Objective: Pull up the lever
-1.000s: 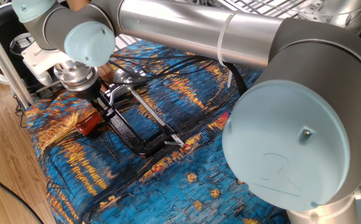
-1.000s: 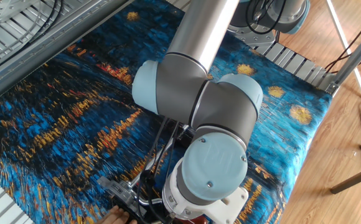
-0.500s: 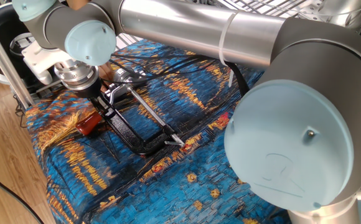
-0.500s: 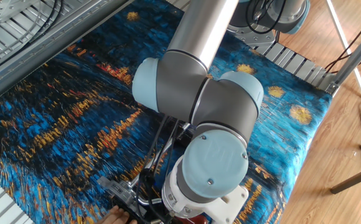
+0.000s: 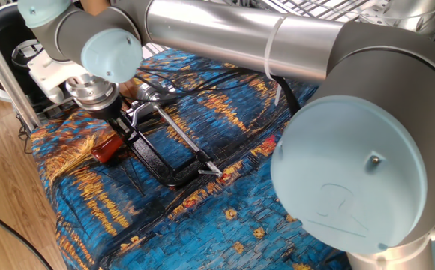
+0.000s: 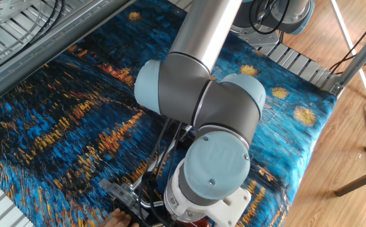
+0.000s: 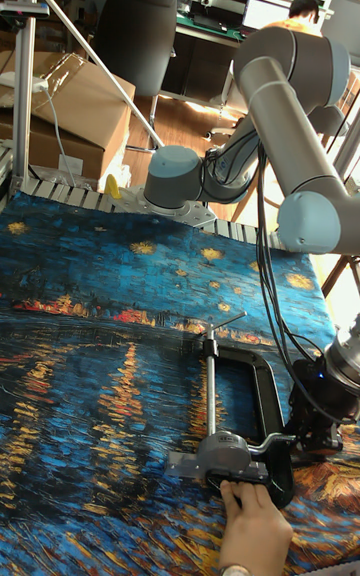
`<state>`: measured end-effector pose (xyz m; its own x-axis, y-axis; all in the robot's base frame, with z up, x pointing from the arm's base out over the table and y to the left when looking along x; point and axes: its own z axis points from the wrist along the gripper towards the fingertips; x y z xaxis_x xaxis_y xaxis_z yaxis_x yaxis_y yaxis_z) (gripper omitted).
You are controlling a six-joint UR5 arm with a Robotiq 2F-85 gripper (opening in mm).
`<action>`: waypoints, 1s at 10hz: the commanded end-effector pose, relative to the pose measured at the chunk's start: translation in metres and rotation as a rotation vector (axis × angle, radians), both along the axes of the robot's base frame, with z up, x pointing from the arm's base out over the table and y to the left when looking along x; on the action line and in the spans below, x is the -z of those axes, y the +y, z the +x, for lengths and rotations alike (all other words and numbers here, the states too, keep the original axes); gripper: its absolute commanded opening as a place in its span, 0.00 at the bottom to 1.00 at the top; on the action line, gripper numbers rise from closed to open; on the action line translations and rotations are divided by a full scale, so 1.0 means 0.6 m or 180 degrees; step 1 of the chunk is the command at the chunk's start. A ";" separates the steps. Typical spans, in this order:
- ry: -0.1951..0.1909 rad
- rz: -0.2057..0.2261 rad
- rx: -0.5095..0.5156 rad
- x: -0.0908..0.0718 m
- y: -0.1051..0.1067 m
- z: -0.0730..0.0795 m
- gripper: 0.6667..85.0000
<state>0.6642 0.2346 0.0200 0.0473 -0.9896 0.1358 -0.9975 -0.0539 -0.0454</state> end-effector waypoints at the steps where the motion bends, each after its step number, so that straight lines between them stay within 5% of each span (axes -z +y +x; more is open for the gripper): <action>1: 0.0023 0.0053 0.0005 0.009 -0.001 -0.004 0.31; 4: 0.0016 0.0013 0.0166 0.010 -0.003 -0.015 0.13; 7: 0.0068 -0.0193 0.0206 -0.029 0.010 -0.011 0.10; 8: -0.0037 -0.0002 0.0223 -0.025 0.034 0.004 0.10; 10: -0.0001 0.0163 0.0134 -0.019 0.030 0.007 0.14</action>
